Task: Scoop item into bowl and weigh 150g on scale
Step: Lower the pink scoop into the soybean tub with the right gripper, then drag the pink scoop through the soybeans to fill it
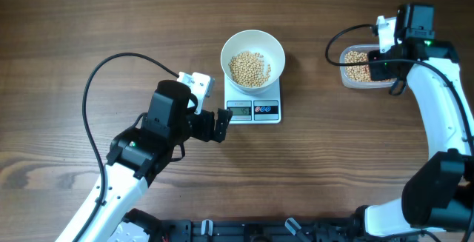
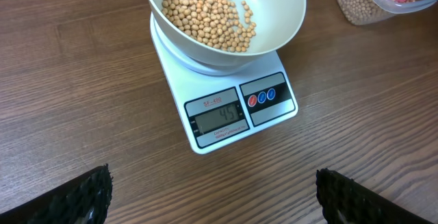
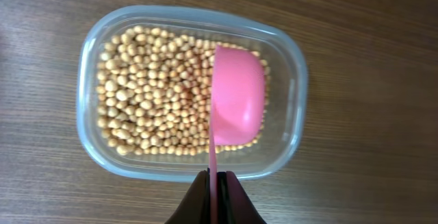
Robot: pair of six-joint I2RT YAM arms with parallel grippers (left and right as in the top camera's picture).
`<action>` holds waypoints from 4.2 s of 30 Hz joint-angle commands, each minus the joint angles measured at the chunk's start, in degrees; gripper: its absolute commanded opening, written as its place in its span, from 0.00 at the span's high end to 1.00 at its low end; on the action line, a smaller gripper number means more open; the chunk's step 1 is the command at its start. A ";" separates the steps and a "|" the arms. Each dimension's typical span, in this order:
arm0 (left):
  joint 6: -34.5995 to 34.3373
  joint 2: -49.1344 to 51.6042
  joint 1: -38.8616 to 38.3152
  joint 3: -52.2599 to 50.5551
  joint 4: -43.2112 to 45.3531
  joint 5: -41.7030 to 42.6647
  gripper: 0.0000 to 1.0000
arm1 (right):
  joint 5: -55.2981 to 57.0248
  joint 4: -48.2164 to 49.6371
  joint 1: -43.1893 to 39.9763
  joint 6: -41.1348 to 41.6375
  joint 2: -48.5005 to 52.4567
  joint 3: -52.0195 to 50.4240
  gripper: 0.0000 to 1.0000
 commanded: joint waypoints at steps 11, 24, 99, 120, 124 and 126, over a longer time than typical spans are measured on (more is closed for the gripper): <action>0.74 -0.83 -0.04 -0.22 0.15 0.24 0.00 | -9.33 -4.00 0.59 1.01 2.75 0.11 0.96; 0.72 -0.83 -0.04 -0.22 0.15 0.24 0.00 | -24.87 -3.30 -4.24 4.00 2.75 0.11 0.96; 0.74 -0.83 -0.04 -0.22 0.15 0.24 0.00 | -50.56 1.60 -23.87 13.05 2.89 -7.30 0.96; 0.74 -0.83 -0.04 -0.22 0.17 0.24 0.00 | -60.72 5.27 -29.81 16.55 2.89 -11.15 0.96; 0.74 -0.83 -0.04 -0.22 0.15 0.24 0.00 | -60.96 5.38 -31.08 17.51 2.89 -11.15 0.96; 0.74 -0.83 -0.04 -0.22 0.15 0.24 0.00 | -63.14 5.40 -32.04 17.46 2.89 -11.15 0.96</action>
